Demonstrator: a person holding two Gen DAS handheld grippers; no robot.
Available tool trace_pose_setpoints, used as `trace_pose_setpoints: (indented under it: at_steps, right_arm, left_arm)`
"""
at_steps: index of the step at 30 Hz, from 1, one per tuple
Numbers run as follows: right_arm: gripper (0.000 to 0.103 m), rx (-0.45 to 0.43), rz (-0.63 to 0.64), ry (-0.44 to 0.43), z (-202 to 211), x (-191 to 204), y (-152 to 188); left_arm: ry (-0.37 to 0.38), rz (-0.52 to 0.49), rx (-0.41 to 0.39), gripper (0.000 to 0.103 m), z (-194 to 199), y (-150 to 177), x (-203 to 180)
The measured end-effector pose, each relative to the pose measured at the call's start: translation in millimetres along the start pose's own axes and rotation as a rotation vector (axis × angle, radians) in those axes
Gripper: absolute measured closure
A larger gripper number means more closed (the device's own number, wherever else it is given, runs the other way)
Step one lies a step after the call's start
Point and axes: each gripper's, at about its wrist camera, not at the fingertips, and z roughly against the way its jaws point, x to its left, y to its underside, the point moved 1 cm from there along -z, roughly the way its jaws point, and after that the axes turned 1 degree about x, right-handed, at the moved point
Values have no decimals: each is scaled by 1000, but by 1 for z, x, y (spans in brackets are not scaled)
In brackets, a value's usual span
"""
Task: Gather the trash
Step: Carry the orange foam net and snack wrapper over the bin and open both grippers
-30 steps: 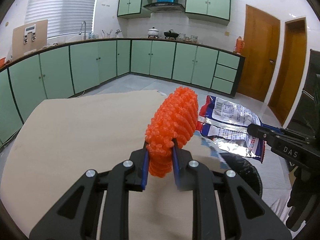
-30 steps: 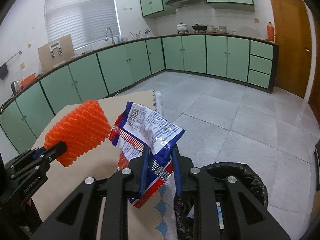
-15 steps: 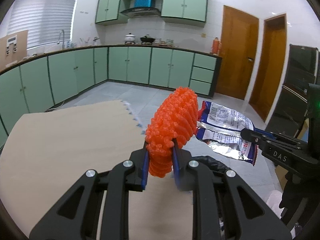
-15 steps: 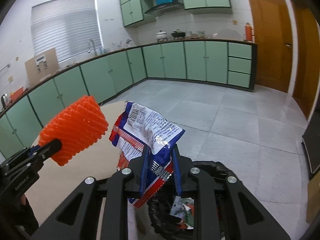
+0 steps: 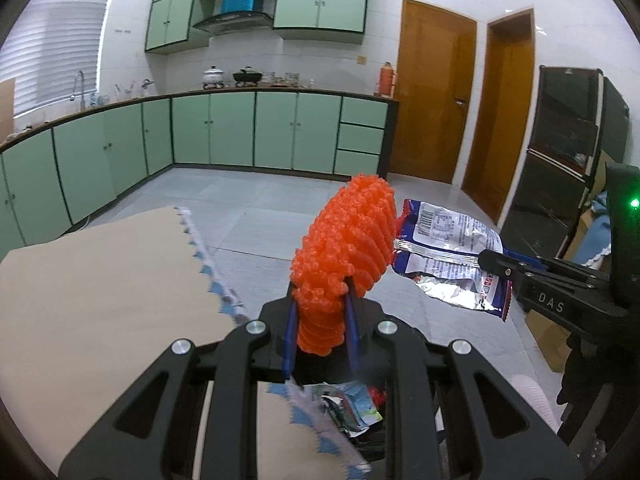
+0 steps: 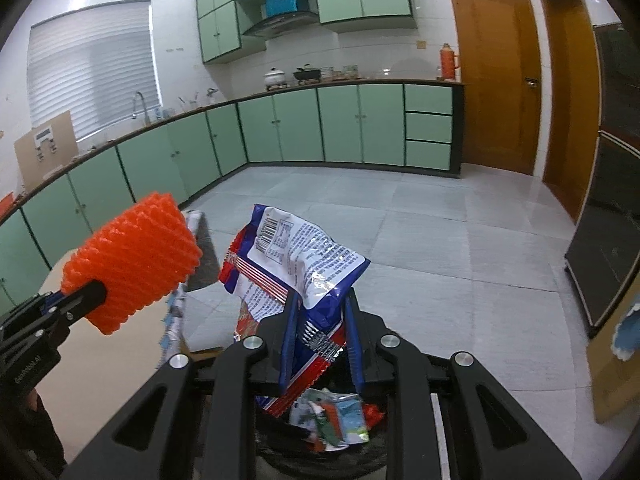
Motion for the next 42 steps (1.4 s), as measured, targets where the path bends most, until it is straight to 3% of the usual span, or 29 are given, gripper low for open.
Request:
trace_pose_setpoints:
  at_steps: [10,16,30,33,35,37,39,42]
  right_arm:
    - [81,68,-45,51,-25,-32,20]
    - [81,149,-68,70,-58,-49,38]
    - [79,259,-109,60,-104,-62,52]
    - [74,287,-107,60,-114,-65,53]
    - [64,298,-106,61,-117,-65,54]
    - [63,313,-98,63,-122,-64,56]
    - [62,324,-92,65,-125,-63,57]
    - [52,326,-91,62,-124,-61,57]
  left_arm:
    - [44,-25,111,84,-49,17,-20]
    - [38,-32,203,84,-85,30,-20]
    - [6,0,309,76,-121,33,-27]
    - [-1,16,326,71,-125,31,-21]
    - [-1,32,329,69,-126,29,-18]
    - [0,45,331,64,-127,28,-16]
    - [-1,60,330,63,-126,27,-12]
    - [-3,75,320,63,-122,24,-7]
